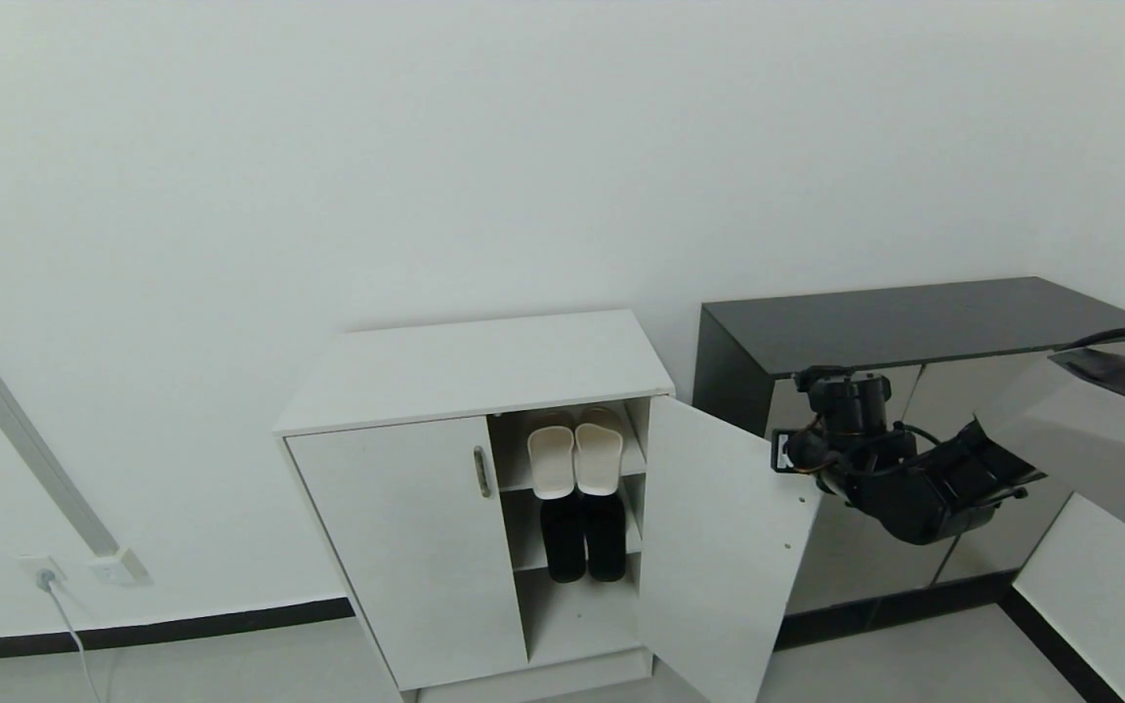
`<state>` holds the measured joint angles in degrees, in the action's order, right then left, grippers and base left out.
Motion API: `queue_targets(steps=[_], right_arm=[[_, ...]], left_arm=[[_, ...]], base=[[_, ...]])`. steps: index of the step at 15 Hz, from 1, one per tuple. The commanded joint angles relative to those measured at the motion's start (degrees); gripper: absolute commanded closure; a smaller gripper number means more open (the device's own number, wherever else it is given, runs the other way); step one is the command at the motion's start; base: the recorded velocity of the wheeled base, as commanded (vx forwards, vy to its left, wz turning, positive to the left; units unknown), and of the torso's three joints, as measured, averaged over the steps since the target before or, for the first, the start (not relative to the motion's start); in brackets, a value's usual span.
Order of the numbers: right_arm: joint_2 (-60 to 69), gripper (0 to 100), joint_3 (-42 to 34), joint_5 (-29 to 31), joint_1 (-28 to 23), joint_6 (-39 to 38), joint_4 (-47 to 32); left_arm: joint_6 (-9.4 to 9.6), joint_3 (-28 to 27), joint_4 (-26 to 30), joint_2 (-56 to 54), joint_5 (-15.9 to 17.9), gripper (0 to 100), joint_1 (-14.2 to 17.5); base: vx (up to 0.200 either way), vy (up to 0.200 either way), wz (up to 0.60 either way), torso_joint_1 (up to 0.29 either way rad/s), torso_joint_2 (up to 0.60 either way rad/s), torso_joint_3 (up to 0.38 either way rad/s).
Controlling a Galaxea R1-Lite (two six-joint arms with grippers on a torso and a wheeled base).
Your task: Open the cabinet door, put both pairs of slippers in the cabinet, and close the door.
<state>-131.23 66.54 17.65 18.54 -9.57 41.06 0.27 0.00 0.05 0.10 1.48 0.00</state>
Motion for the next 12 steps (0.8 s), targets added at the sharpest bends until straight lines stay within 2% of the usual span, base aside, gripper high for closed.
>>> queue_targets(steps=[1, 7, 12], right_arm=[[-0.5, 100, 0.0, 0.0, 0.1, 0.0, 0.1], [-0.7, 100, -0.1, 0.0, 0.2, 0.0, 0.0], [0.3, 100, -2.3, 0.0, 2.3, 0.1, 0.1]], left_arm=[[0.00, 0.0, 0.0, 0.0, 0.0, 100, 0.0], [0.00, 0.0, 0.0, 0.0, 0.0, 100, 0.0], [0.00, 0.0, 0.0, 0.0, 0.0, 100, 0.0]], base=[[0.000, 0.000, 0.00, 0.000, 0.00, 0.000], [0.000, 0.000, 0.00, 0.000, 0.00, 0.000], [0.000, 0.000, 0.00, 0.000, 0.00, 0.000]])
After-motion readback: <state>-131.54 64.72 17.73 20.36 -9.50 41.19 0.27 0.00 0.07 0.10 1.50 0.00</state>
